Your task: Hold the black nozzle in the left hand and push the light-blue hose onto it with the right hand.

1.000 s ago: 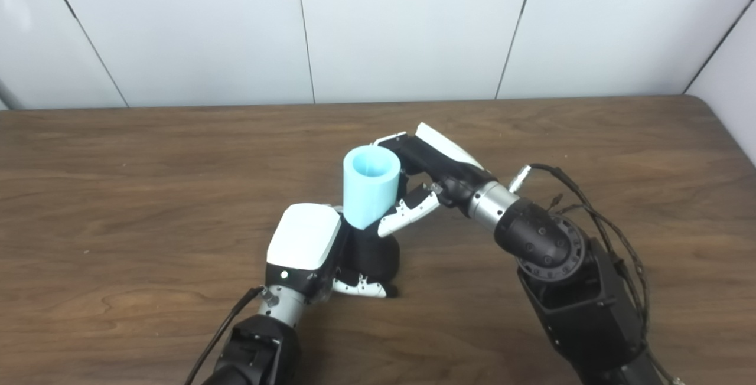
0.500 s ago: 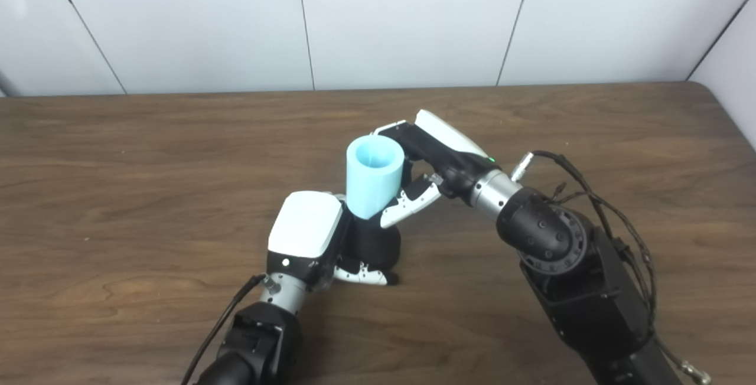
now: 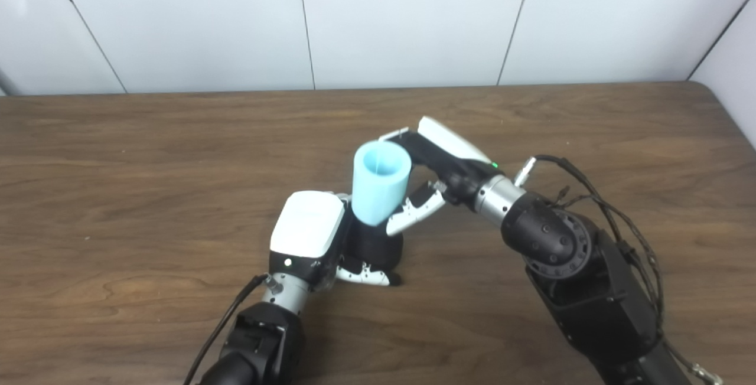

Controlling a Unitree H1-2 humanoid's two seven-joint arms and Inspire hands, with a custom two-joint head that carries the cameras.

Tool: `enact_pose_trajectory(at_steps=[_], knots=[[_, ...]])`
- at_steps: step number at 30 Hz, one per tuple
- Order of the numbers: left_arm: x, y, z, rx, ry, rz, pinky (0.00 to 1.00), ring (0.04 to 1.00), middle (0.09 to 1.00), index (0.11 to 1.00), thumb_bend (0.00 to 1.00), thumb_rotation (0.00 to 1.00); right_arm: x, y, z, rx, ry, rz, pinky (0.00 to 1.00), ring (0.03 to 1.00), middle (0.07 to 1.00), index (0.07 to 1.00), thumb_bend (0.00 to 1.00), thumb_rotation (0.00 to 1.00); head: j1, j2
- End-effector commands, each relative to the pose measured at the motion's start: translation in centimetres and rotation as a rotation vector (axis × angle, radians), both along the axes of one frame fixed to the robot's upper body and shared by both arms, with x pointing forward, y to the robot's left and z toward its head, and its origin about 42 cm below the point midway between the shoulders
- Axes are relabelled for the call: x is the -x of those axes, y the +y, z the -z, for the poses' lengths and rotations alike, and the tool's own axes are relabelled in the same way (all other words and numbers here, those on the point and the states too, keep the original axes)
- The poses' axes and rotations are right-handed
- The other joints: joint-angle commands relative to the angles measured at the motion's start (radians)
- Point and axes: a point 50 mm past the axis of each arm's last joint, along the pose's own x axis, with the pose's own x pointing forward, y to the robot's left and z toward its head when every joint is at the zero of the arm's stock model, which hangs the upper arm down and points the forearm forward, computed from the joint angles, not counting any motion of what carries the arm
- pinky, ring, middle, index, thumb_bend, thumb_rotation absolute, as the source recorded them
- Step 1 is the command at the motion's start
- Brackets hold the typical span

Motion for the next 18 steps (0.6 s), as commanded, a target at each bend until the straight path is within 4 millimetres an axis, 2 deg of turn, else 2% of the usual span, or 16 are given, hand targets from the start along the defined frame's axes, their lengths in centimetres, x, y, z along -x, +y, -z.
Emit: enact_pose_trajectory(at_steps=[1, 11, 15, 18], knots=[[1.93, -1.24, 3.13, -0.027, 0.226, 0.080, 0.61, 0.593, 0.535, 0.471, 0.52, 0.00, -0.25, -0.51, -1.18, 0.023, -0.028, -0.012, 0.55, 0.614, 0.652, 0.668, 0.90, 0.06, 0.000, 0.001], [1.88, -1.36, 3.10, -0.028, 0.216, 0.081, 0.55, 0.534, 0.468, 0.484, 0.53, 0.00, -0.53, -0.60, -1.53, 0.026, -0.009, -0.029, 0.65, 0.679, 0.686, 0.679, 0.97, 0.12, -0.001, 0.000], [1.83, -1.37, 3.13, -0.026, 0.217, 0.080, 0.58, 0.564, 0.504, 0.480, 0.52, 0.00, -0.65, -0.65, -1.61, 0.028, -0.007, -0.028, 0.66, 0.690, 0.696, 0.694, 0.99, 0.14, -0.001, -0.002], [1.75, -1.33, 3.14, -0.023, 0.219, 0.081, 0.56, 0.547, 0.479, 0.484, 0.53, 0.00, -0.71, -0.86, -1.76, 0.032, -0.013, -0.028, 0.68, 0.703, 0.710, 0.713, 1.00, 0.17, -0.002, -0.003]])
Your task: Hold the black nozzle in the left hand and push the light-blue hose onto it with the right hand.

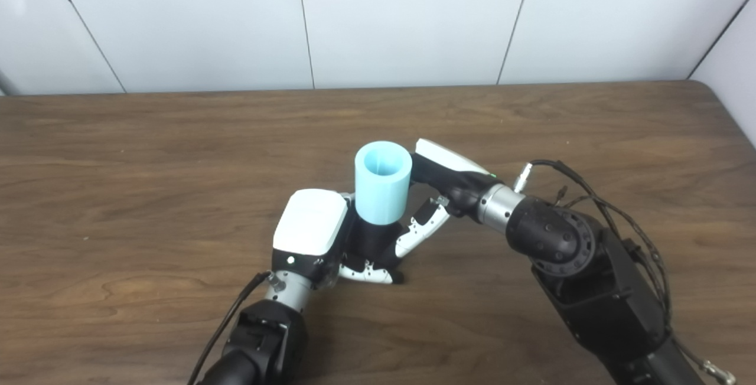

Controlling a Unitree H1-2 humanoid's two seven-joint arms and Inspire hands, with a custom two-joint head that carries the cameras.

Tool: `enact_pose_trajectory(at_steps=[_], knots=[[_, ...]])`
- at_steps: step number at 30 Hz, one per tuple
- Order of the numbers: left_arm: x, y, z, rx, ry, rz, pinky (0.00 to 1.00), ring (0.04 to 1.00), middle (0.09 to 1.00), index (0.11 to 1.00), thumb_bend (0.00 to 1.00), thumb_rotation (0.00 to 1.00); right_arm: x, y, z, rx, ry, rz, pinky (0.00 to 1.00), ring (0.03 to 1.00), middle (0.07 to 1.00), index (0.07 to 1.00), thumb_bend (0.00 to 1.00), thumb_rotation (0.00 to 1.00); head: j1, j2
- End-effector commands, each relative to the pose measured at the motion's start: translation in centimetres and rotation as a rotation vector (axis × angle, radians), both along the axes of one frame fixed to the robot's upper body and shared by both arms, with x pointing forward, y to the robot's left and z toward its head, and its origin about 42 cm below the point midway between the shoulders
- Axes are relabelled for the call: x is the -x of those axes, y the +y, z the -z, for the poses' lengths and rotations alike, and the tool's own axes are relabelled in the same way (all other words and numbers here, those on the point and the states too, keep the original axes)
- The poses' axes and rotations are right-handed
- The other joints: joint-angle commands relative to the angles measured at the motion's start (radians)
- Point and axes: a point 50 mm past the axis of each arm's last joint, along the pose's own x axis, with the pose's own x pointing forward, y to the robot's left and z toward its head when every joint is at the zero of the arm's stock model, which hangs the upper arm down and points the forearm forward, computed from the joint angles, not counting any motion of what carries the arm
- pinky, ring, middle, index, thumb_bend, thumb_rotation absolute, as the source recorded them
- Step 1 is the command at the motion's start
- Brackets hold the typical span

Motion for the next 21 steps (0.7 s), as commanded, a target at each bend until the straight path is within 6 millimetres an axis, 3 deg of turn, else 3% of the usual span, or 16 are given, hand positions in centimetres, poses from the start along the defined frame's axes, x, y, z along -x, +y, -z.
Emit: enact_pose_trajectory(at_steps=[1, 12, 16, 19, 21], knots=[[1.8, -1.1, 3.3, -0.026, 0.213, 0.078, 0.55, 0.545, 0.475, 0.484, 0.53, 0.00, -0.6, -0.5, -1.8, -0.001, -0.059, 0.006, 0.68, 0.710, 0.716, 0.722, 1.00, 0.17, -0.001, 0.000], [1.9, -1.0, 3.3, -0.026, 0.211, 0.076, 0.58, 0.572, 0.524, 0.476, 0.52, 0.00, 0.1, -2.6, -3.1, 0.029, -0.133, 0.046, 0.73, 0.807, 0.835, 0.851, 0.96, 0.28, 0.002, 0.001], [2.0, -1.0, 3.4, -0.026, 0.211, 0.078, 0.56, 0.561, 0.508, 0.480, 0.52, 0.00, 0.4, -3.4, -3.3, 0.051, -0.145, 0.049, 0.83, 0.907, 0.927, 0.904, 0.92, 0.30, -0.002, 0.002], [2.0, -1.0, 3.4, -0.023, 0.219, 0.076, 0.57, 0.560, 0.500, 0.482, 0.52, 0.00, 0.8, -3.7, -3.7, 0.086, -0.151, 0.043, 0.88, 0.986, 0.988, 0.953, 0.94, 0.42, 0.001, 0.003], [2.0, -0.9, 3.4, -0.024, 0.217, 0.076, 0.58, 0.564, 0.507, 0.481, 0.52, 0.00, 1.0, -3.9, -3.9, 0.108, -0.153, 0.037, 0.91, 0.997, 0.997, 0.984, 0.95, 0.56, -0.001, 0.003]])
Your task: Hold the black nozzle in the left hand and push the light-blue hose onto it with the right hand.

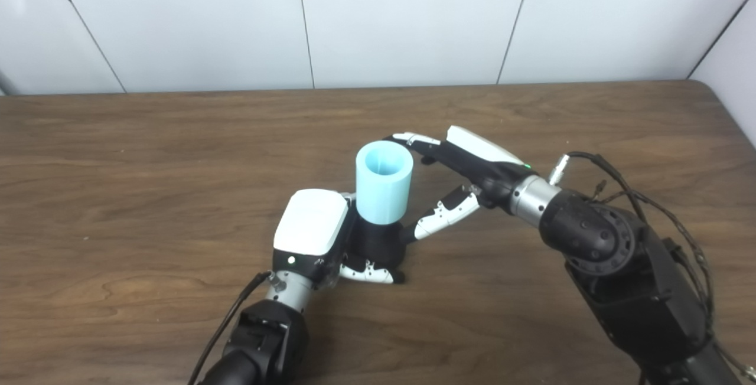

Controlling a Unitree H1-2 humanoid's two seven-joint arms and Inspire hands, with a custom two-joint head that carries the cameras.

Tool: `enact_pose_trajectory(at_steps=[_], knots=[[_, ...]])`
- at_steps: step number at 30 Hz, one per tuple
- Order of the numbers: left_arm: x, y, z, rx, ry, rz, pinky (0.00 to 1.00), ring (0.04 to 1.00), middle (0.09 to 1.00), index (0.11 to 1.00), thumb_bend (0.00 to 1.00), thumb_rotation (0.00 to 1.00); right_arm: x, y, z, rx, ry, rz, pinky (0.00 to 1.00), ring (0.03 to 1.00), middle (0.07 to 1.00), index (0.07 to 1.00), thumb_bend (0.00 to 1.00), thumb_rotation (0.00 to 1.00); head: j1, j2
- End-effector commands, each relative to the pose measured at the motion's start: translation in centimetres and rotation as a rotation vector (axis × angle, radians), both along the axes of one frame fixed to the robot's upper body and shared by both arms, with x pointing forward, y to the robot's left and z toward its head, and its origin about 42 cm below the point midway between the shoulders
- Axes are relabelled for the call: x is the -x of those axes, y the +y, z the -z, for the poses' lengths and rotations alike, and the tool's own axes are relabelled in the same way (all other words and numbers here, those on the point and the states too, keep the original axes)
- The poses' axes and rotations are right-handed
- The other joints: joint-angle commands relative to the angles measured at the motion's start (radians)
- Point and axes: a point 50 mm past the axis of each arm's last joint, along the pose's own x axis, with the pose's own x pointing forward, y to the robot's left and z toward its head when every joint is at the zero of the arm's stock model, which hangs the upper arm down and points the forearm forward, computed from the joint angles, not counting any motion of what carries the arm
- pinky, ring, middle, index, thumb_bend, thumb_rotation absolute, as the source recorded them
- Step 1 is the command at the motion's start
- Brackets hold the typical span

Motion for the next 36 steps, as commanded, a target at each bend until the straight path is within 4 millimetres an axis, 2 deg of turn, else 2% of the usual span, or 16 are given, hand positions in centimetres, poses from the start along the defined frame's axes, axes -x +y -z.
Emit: enact_pose_trajectory(at_steps=[1, 4, 6, 9, 12, 15, 20, 27, 36], knots=[[1.9, -0.9, 3.4, -0.027, 0.214, 0.077, 0.58, 0.564, 0.511, 0.480, 0.52, 0.00, 0.3, -0.3, -2.2, 0.041, -0.088, -0.023, 0.92, 0.999, 0.999, 0.994, 0.95, 0.62, -0.001, 0.001], [1.9, -0.8, 3.5, -0.029, 0.217, 0.079, 0.57, 0.558, 0.511, 0.480, 0.52, 0.00, 0.9, -0.3, -2.5, 0.064, -0.123, -0.023, 0.91, 1.000, 1.000, 1.000, 0.92, 0.79, -0.002, -0.001], [1.8, -0.7, 3.5, -0.028, 0.220, 0.080, 0.56, 0.551, 0.488, 0.483, 0.52, 0.00, 1.3, -0.2, -2.7, 0.040, -0.160, -0.014, 0.92, 1.000, 1.000, 1.000, 0.89, 0.87, -0.002, -0.001], [1.8, -0.7, 3.5, -0.030, 0.219, 0.079, 0.58, 0.578, 0.514, 0.478, 0.52, 0.00, 2.0, 0.3, -3.0, -0.020, -0.281, -0.023, 0.89, 1.000, 0.996, 0.973, 0.77, 0.86, -0.002, -0.002], [1.8, -0.6, 3.5, -0.029, 0.216, 0.080, 0.59, 0.585, 0.516, 0.478, 0.52, 0.00, 2.5, 0.7, -3.2, -0.059, -0.372, -0.034, 0.91, 1.000, 0.989, 0.961, 0.66, 0.85, 0.001, -0.003], [1.8, -0.5, 3.5, -0.027, 0.215, 0.080, 0.55, 0.547, 0.467, 0.484, 0.53, 0.00, 2.9, 1.1, -3.5, -0.066, -0.449, -0.044, 0.96, 1.000, 0.995, 0.959, 0.60, 0.90, 0.002, -0.002], [1.8, -0.4, 3.5, -0.029, 0.214, 0.079, 0.56, 0.553, 0.476, 0.484, 0.53, 0.00, 3.7, 1.6, -4.3, -0.070, -0.521, -0.068, 1.00, 1.000, 1.000, 0.968, 0.59, 0.99, 0.001, 0.001], [1.8, -0.5, 3.6, -0.032, 0.218, 0.079, 0.56, 0.551, 0.479, 0.484, 0.53, 0.00, 5.1, 2.0, -5.5, -0.078, -0.549, -0.104, 1.00, 1.000, 0.992, 0.954, 0.59, 1.00, -0.002, 0.001], [1.9, -0.6, 3.5, -0.027, 0.221, 0.081, 0.56, 0.560, 0.488, 0.483, 0.52, 0.00, 6.5, 2.6, -6.0, -0.027, -0.549, -0.161, 0.94, 0.975, 0.955, 0.917, 0.63, 1.00, 0.003, 0.004]])
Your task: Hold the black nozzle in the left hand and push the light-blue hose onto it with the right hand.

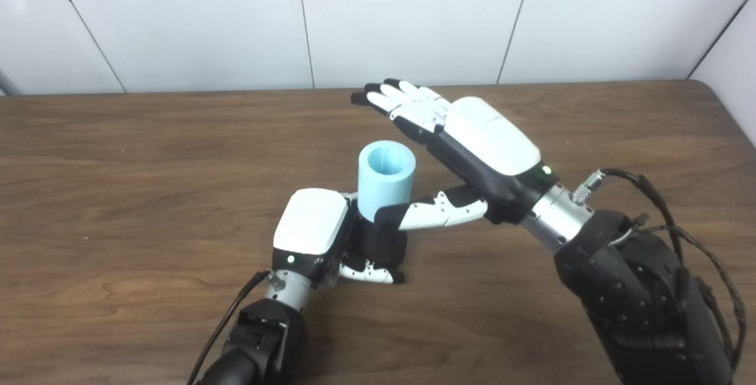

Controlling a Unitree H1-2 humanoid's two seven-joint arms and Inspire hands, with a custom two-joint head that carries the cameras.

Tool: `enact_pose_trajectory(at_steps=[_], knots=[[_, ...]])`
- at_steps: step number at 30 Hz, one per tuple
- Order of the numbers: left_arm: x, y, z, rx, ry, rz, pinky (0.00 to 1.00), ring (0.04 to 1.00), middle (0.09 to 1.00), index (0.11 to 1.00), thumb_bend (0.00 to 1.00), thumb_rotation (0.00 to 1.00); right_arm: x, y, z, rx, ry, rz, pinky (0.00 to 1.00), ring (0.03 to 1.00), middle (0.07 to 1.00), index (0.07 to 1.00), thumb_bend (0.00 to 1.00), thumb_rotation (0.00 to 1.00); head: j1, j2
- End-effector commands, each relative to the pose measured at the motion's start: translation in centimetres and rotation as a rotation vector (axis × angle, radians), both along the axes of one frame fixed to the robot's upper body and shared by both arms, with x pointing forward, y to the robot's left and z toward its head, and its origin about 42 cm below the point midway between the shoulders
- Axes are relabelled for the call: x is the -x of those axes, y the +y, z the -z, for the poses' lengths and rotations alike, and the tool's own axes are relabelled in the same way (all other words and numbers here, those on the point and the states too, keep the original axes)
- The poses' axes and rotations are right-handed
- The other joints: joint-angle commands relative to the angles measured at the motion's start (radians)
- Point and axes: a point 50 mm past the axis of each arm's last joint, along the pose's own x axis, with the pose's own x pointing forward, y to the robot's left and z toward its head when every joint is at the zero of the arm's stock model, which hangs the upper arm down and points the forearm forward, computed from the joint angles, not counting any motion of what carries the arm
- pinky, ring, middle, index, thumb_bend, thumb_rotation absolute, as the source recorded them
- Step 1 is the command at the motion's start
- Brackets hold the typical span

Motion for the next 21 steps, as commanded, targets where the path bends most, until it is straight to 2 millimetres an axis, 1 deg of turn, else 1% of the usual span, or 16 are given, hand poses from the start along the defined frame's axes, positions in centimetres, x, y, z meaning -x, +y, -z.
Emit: enact_pose_trajectory(at_steps=[1, 5, 11, 14, 16, 19, 21], knots=[[2.0, -0.7, 3.5, -0.027, 0.217, 0.074, 0.56, 0.562, 0.493, 0.483, 0.52, 0.00, 0.4, 0.0, -1.3, 0.019, -0.063, -0.010, 0.94, 0.973, 0.953, 0.916, 0.63, 1.00, -0.001, 0.001], [2.0, -0.6, 3.5, -0.026, 0.218, 0.070, 0.57, 0.571, 0.510, 0.480, 0.52, 0.00, 0.8, -0.1, -1.2, 0.072, -0.050, -0.019, 0.92, 0.967, 0.956, 0.913, 0.62, 1.00, -0.002, 0.003], [2.0, -0.6, 3.5, -0.027, 0.208, 0.067, 0.59, 0.590, 0.539, 0.469, 0.52, 0.00, 1.2, -0.4, -0.6, 0.120, -0.002, -0.010, 0.94, 0.980, 0.968, 0.916, 0.62, 1.00, -0.002, 0.003], [2.0, -0.6, 3.6, -0.029, 0.205, 0.067, 0.59, 0.585, 0.534, 0.473, 0.52, 0.00, 1.2, -0.6, -0.1, 0.123, 0.028, 0.000, 0.96, 0.987, 0.971, 0.925, 0.63, 1.00, 0.003, 0.004], [2.1, -0.6, 3.6, -0.033, 0.205, 0.066, 0.57, 0.571, 0.515, 0.478, 0.52, 0.00, 1.1, -0.7, 0.2, 0.121, 0.044, 0.007, 0.96, 0.988, 0.968, 0.930, 0.63, 1.00, 0.001, 0.004], [2.1, -0.6, 3.5, -0.034, 0.205, 0.067, 0.55, 0.546, 0.489, 0.481, 0.52, 0.00, 1.0, -0.9, 0.6, 0.132, 0.057, 0.022, 0.96, 0.988, 0.960, 0.930, 0.63, 1.00, 0.000, 0.005], [2.1, -0.5, 3.5, -0.033, 0.206, 0.069, 0.55, 0.548, 0.475, 0.483, 0.53, 0.00, 0.9, -1.0, 0.7, 0.149, 0.057, 0.030, 0.95, 0.994, 0.960, 0.932, 0.63, 1.00, -0.002, 0.005]])
